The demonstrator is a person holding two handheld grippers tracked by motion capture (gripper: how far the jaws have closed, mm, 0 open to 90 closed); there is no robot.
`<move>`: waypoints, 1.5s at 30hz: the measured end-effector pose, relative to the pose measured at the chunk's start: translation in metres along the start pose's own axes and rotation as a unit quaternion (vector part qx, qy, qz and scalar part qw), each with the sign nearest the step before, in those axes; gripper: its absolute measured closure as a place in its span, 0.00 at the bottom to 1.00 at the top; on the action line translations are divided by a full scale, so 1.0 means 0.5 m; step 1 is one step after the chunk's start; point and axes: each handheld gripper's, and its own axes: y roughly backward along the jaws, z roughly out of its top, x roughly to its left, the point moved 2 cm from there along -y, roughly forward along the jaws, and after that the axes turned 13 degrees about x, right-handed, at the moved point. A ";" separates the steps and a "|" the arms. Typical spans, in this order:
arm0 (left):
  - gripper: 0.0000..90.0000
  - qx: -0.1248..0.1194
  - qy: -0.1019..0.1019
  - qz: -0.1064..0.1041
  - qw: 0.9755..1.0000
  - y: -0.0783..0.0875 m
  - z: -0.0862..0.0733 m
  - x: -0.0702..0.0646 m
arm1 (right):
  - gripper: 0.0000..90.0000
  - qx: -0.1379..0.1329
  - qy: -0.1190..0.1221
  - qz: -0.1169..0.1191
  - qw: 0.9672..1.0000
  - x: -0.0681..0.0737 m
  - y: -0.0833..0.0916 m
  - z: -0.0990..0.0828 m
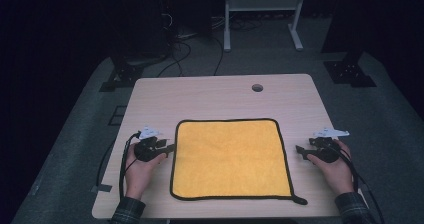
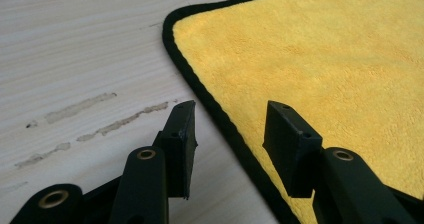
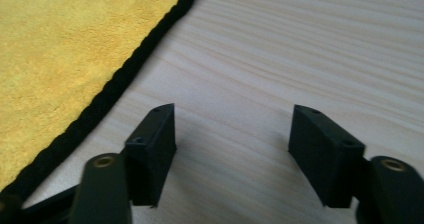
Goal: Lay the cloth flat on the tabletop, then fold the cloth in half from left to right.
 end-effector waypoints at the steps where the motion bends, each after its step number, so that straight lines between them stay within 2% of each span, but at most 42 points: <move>1: 0.62 0.002 -0.002 -0.001 1.000 -0.001 -0.002 -0.001 | 0.31 -0.005 0.003 0.003 1.000 0.000 -0.002 -0.002; 5: 0.63 0.013 -0.006 -0.003 1.000 -0.015 -0.006 -0.007 | 0.23 -0.001 0.005 0.003 1.000 0.001 -0.003 -0.003; 8: 0.64 0.019 -0.001 -0.003 1.000 -0.024 -0.008 -0.010 | 0.19 0.003 0.009 0.006 1.000 0.002 -0.005 -0.001; 12: 0.64 0.026 -0.001 -0.005 1.000 -0.037 -0.010 -0.015 | 0.19 0.003 0.009 0.007 1.000 0.003 -0.006 0.000; 16: 0.63 0.036 -0.006 0.002 0.999 -0.051 -0.013 -0.018 | 0.18 0.003 0.009 0.007 1.000 0.003 -0.006 0.000; 18: 0.64 0.032 -0.012 0.008 0.999 -0.052 -0.012 -0.018 | 0.18 0.004 0.010 0.007 1.000 0.003 -0.006 0.000; 20: 0.66 0.031 -0.020 0.019 0.999 -0.053 -0.013 -0.018 | 0.18 0.003 0.010 0.007 1.000 0.003 -0.006 0.000; 23: 0.68 0.025 -0.017 0.029 0.999 -0.054 -0.016 -0.023 | 0.18 0.004 0.010 0.008 1.000 0.003 -0.006 0.000; 27: 0.80 0.022 -0.013 0.025 0.999 -0.054 -0.019 -0.032 | 0.18 0.004 0.010 0.008 1.000 0.003 -0.006 0.000; 29: 0.83 0.019 -0.008 0.026 0.999 -0.054 -0.020 -0.035 | 0.18 0.004 0.010 0.008 1.000 0.003 -0.006 0.000; 34: 0.93 0.014 0.011 0.019 1.000 -0.055 -0.022 -0.041 | 0.18 0.004 0.011 0.008 1.000 0.003 -0.006 0.000; 40: 0.96 0.017 0.019 0.010 1.000 -0.055 -0.021 -0.039 | 0.18 0.004 0.013 0.009 1.000 0.003 -0.007 0.002; 42: 0.97 0.019 0.024 -0.004 1.000 -0.052 -0.018 -0.035 | 0.18 0.004 0.013 0.009 1.000 0.003 -0.007 0.002; 45: 0.97 -0.003 0.032 -0.027 0.999 -0.040 -0.014 -0.030 | 0.18 0.004 0.014 0.010 1.000 0.003 -0.008 0.002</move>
